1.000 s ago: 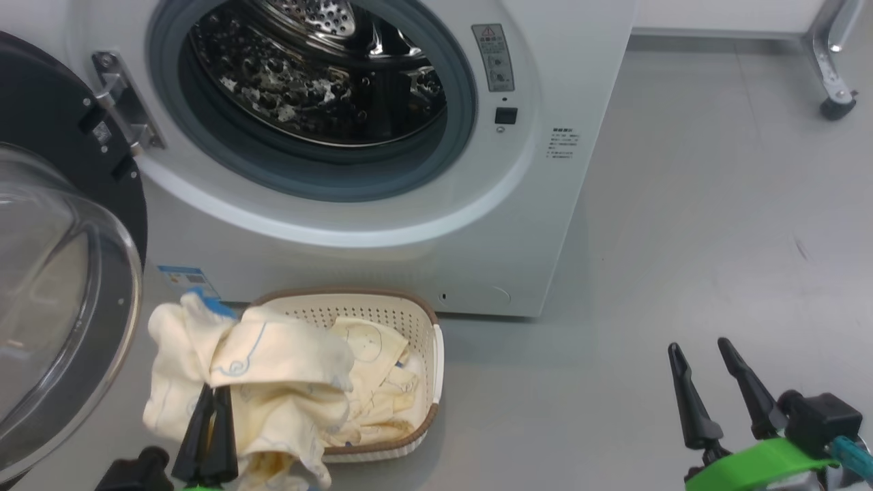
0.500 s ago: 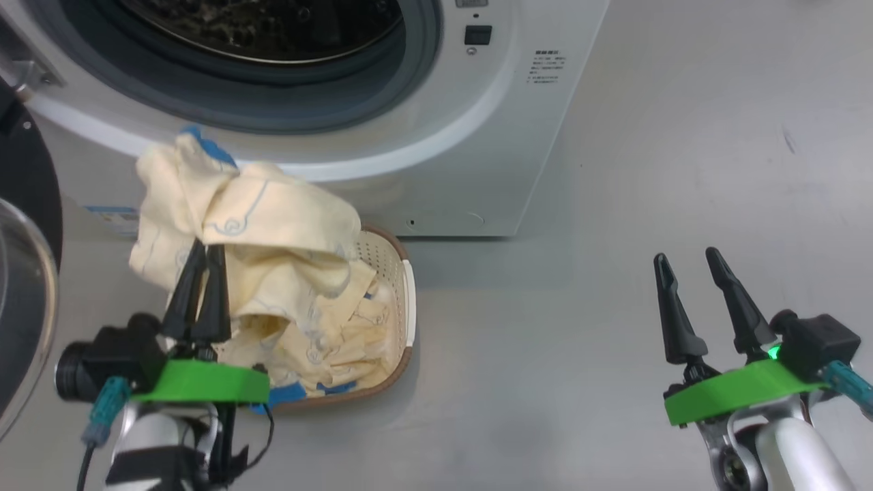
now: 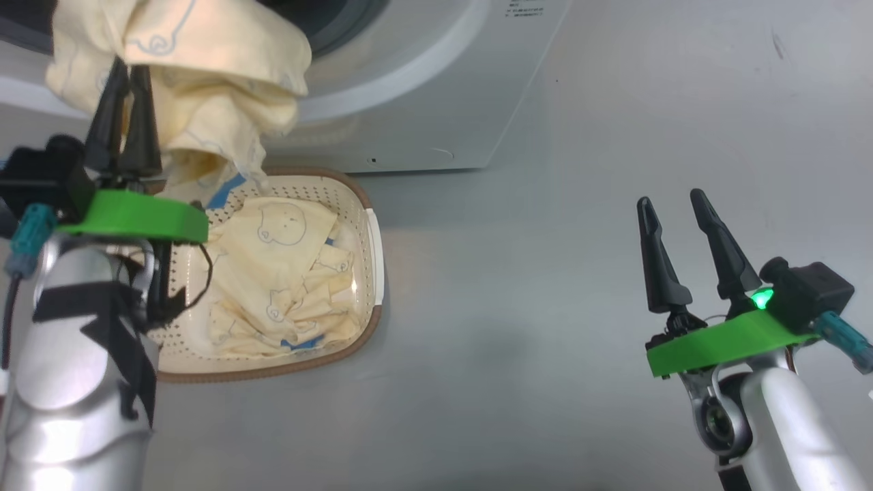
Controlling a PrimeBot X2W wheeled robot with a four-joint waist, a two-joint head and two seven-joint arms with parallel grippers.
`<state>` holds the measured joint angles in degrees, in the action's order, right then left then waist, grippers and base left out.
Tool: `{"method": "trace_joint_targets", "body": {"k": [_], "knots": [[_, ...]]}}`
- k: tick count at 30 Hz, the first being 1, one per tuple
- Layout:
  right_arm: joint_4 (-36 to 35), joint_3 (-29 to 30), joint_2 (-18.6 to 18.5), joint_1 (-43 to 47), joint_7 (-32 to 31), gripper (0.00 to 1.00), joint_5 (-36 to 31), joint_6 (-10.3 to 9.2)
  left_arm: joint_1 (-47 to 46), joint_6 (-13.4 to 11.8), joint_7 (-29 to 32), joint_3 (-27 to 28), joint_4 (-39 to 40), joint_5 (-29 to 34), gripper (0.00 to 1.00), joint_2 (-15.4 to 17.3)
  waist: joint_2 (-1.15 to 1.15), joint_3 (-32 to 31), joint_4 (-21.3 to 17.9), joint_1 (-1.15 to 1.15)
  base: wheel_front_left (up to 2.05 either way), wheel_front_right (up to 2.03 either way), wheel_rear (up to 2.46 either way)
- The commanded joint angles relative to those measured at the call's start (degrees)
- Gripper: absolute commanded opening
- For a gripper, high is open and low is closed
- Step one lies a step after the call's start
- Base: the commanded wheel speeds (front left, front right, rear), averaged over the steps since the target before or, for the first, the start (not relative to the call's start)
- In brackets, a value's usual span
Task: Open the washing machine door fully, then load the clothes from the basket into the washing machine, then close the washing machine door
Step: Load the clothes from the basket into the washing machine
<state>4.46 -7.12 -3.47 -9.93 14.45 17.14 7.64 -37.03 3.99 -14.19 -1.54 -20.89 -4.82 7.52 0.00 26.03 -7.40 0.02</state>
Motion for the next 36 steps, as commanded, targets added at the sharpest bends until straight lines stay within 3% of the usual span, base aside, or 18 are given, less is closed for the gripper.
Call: {"method": "trace_joint_targets", "body": {"k": [1, 22, 36], "knots": [[-1.6, -1.4, 0.0, -1.3, 0.5, 1.00, 0.6, -0.15, -3.5, 0.0, -0.8, 2.1, 0.7, 0.6, 0.00, 2.5, 0.00, 1.9, -1.3, -0.02, 0.00, 0.00, 0.00], [-0.9, -6.2, -0.5, -6.1, 0.5, 1.00, 1.4, -0.15, -31.3, -3.3, -0.8, 2.2, -19.6, 2.7, 0.00, 7.4, 0.00, 10.9, -6.1, -0.02, 0.00, 0.00, 0.00], [-0.9, -7.9, -1.4, -6.3, 0.5, 1.00, 2.2, -0.15, -45.6, -6.4, -0.8, 0.6, -25.2, 4.8, 0.00, 10.1, 0.00, 16.8, -8.8, -0.02, 0.00, 0.00, 0.00]]}}
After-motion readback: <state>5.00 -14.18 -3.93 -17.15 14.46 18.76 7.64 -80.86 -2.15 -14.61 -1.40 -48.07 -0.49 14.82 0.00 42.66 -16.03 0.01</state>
